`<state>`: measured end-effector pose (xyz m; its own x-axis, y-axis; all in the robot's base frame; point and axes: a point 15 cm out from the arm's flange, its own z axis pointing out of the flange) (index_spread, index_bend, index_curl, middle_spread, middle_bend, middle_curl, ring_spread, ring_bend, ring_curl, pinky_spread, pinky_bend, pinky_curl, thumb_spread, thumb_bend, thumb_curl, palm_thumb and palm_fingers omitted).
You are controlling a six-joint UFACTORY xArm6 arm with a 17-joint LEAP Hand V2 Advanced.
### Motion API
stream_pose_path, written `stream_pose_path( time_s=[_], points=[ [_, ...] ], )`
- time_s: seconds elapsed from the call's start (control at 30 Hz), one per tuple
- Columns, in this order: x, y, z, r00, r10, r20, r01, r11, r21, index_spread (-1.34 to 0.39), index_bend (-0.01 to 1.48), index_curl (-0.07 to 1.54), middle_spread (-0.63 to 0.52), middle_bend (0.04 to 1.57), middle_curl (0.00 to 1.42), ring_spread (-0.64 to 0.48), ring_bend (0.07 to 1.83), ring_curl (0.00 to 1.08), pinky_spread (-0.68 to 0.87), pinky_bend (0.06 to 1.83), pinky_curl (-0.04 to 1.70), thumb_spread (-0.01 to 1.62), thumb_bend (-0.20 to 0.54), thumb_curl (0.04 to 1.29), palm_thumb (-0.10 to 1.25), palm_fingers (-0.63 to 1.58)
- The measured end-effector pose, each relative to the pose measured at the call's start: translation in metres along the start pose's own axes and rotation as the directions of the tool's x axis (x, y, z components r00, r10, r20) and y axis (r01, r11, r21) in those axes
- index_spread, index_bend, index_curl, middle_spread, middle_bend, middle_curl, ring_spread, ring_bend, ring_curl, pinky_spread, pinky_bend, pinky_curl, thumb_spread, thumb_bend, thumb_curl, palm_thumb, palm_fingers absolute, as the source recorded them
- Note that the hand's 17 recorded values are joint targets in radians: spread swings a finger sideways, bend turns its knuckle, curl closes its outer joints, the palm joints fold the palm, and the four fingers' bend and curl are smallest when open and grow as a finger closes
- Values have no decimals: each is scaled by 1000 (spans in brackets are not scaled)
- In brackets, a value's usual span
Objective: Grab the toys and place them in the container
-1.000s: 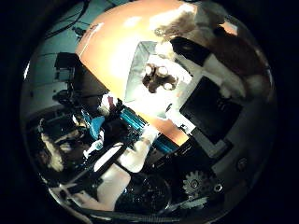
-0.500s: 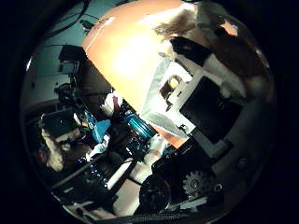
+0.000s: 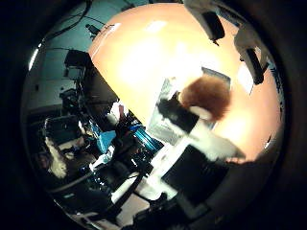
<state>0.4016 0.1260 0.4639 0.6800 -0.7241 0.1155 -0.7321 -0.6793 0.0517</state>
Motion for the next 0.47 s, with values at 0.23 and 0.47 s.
stream_pose_path(
  time_s=[0.23,0.47],
  points=[
    [-2,7,0,1000,-4,8,4,1000,-19,-426,182,507,-138,520,548,-101,755,417,249,666,665,999,-31,265,406,101],
    [1,16,-6,1000,7,8,-6,1000,-16,-414,169,388,-105,436,456,-54,653,346,389,574,541,989,-28,269,384,173]
  ],
)
